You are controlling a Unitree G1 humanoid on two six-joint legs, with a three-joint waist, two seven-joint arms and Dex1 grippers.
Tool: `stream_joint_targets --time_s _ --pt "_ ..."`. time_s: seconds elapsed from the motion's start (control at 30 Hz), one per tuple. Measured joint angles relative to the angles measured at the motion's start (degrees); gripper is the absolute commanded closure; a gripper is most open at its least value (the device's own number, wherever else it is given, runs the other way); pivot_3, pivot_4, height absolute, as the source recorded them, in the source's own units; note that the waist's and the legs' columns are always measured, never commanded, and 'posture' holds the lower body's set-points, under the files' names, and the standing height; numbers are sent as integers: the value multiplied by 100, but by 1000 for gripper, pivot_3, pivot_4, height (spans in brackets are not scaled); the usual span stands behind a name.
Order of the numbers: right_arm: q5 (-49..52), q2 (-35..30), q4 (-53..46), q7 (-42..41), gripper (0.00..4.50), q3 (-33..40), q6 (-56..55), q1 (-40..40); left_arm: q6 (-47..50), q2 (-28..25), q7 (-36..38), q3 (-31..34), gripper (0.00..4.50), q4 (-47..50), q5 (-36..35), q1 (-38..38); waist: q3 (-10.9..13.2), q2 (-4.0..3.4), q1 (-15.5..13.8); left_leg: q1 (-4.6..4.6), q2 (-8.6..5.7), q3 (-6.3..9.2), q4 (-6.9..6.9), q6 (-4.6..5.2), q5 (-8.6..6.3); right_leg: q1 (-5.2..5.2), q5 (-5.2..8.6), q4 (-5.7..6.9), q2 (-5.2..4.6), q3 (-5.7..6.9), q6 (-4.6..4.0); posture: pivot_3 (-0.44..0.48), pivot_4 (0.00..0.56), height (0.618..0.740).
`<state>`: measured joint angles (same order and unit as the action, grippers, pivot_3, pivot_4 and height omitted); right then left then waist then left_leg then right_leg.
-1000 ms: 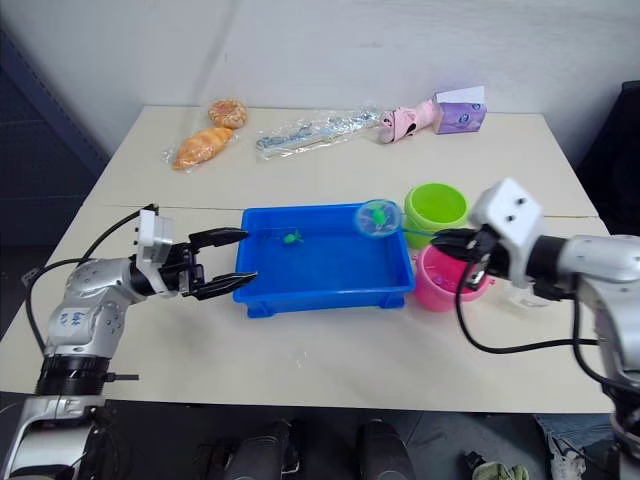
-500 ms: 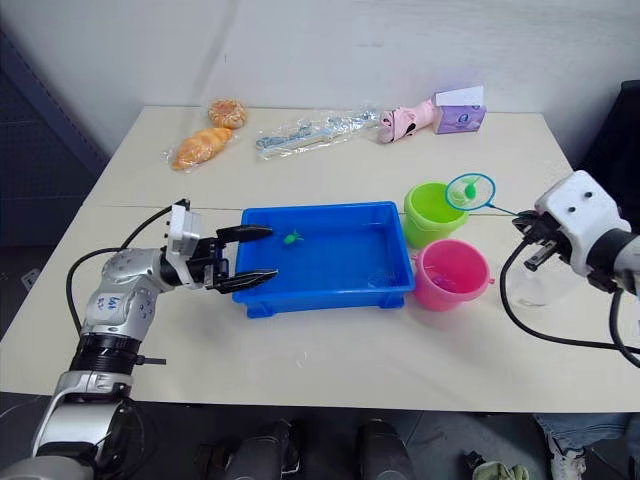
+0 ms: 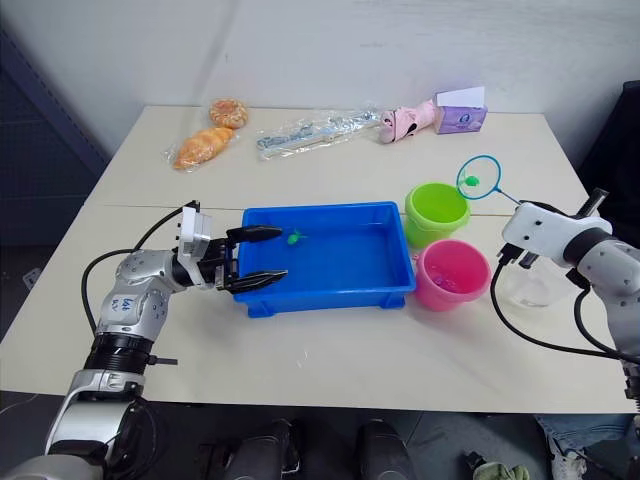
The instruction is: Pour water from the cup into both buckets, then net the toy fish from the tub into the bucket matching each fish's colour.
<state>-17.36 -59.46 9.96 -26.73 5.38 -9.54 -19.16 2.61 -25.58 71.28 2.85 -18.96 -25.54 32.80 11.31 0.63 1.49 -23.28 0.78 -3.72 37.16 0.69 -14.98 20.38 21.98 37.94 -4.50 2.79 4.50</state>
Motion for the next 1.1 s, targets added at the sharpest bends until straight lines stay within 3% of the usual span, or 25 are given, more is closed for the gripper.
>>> stream_joint_targets --time_s 0.33,0.53,0.77,0.87,1.0,1.1 --pt "-2498 -823 519 2209 4500 -759 -1989 -41 113 97 -201 -56 72 311 -2 -175 0 -1 4 1 0 -1 0 -6 4 1 0 2 1 -4 0 0 150 740" --pt "-3681 -972 1123 3645 4500 -1168 -2183 -283 274 304 -333 -168 72 527 -4 -156 0 -1 4 1 0 -3 -1 -14 9 2 0 3 4 -5 0 0 150 740" --pt "-4036 -1019 1203 4409 4500 -1196 -2171 -260 360 310 -412 -170 72 526 -4 7 -1 -3 5 1 2 -7 -4 -19 15 8 0 8 9 -8 0 0 150 740" --pt "-3066 -952 1063 3895 4500 -988 -2333 -180 402 300 -443 -168 72 534 -5 23 0 -2 9 1 2 -6 -5 -19 15 5 0 5 11 -8 0 0 150 740" --pt "-490 -694 373 2118 4500 -861 -2513 -31 514 140 -454 -113 72 668 -35 -12 0 -1 20 2 8 -3 -3 -17 14 1 0 6 17 -5 0 0 150 740" --pt "1377 -445 -443 540 4500 -874 -1585 72 628 -191 -433 95 72 736 -140 -188 0 -1 30 4 10 -1 -1 -10 10 -3 0 7 15 -4 1 0 150 740"
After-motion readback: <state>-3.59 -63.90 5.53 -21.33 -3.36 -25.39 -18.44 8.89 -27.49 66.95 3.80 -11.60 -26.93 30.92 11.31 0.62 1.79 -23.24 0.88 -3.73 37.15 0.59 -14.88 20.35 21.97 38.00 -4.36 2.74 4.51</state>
